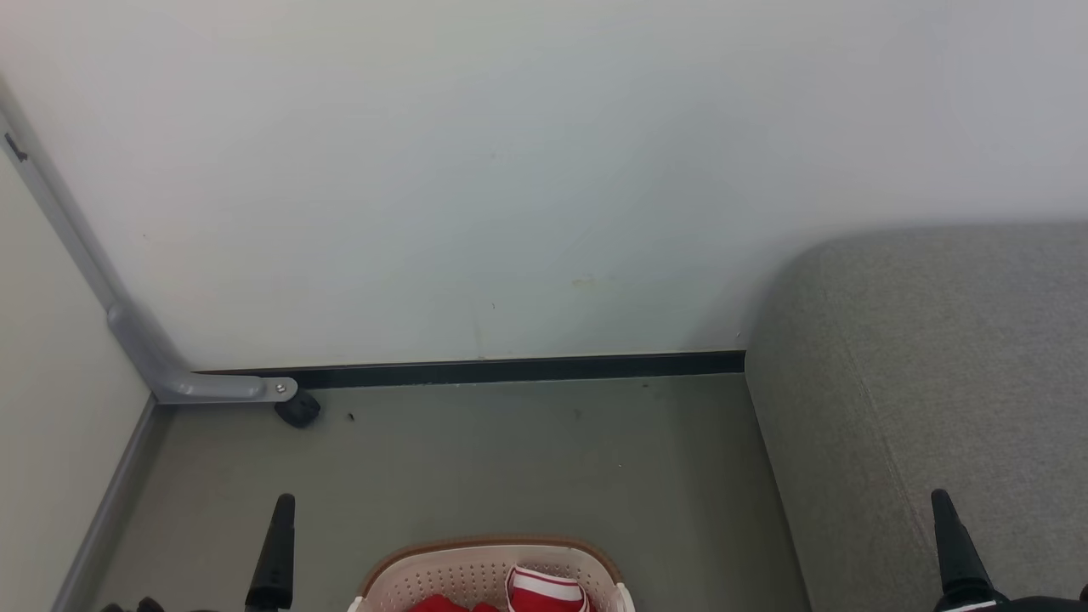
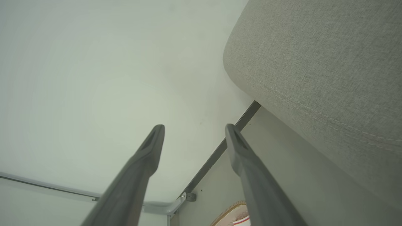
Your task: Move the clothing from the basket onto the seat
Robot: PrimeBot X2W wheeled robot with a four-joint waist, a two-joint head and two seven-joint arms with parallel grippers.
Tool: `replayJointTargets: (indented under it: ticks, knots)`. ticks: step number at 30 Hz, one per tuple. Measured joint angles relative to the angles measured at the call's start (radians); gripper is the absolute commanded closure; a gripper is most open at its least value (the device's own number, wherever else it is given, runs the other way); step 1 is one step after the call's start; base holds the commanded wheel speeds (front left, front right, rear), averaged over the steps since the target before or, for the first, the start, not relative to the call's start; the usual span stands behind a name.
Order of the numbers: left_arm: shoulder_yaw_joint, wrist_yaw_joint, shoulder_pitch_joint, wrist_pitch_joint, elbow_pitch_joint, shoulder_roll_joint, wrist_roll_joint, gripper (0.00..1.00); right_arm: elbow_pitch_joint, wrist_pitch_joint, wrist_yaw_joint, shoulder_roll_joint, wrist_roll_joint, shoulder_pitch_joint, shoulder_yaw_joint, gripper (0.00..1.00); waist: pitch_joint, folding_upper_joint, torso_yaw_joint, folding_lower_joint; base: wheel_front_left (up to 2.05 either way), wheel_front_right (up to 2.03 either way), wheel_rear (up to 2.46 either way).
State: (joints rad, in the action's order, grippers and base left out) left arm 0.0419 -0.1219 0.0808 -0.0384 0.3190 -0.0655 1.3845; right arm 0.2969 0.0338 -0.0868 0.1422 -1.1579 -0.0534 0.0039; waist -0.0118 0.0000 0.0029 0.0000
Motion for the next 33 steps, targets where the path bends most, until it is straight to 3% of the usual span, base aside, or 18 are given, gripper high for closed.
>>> replayJointTargets:
  ticks: [33]
  knots:
    - [0.142,0.12,0.021,-0.115,-0.02,-0.055,-0.612,0.0,-0.017,0.12,0.076,0.1,0.491,-0.015,0.179,0.0,-0.013,0.0,-0.01,0.0,0.0,0.0,0.0]
